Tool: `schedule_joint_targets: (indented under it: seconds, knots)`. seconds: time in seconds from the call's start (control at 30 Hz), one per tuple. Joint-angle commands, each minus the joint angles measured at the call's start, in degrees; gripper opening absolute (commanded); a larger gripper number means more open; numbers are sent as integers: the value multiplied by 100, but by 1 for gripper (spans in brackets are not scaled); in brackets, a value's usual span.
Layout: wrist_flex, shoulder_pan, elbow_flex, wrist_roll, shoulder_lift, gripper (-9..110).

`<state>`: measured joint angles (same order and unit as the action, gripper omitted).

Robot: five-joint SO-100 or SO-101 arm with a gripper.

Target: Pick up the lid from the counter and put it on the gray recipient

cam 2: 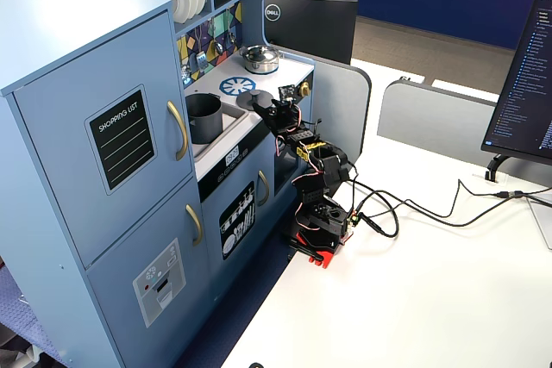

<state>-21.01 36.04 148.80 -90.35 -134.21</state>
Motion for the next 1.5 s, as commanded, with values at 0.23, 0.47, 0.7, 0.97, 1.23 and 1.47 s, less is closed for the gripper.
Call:
schedule_joint_targets:
  seconds: [0.23, 0.47, 0.7, 0.97, 1.23, 1.47]
  knots:
    - [-202, 9, -1380, -114, 976, 20]
    - [-202, -9, -1837, -105, 1521, 20]
    - [-185, -79, -2224, -97, 1969, 20]
    - [-149, -105, -2522, -18, 2338, 16]
    - [-97, -149, -2487, -114, 2461, 2]
    - [-343, -193, -2522, -44, 2426, 0]
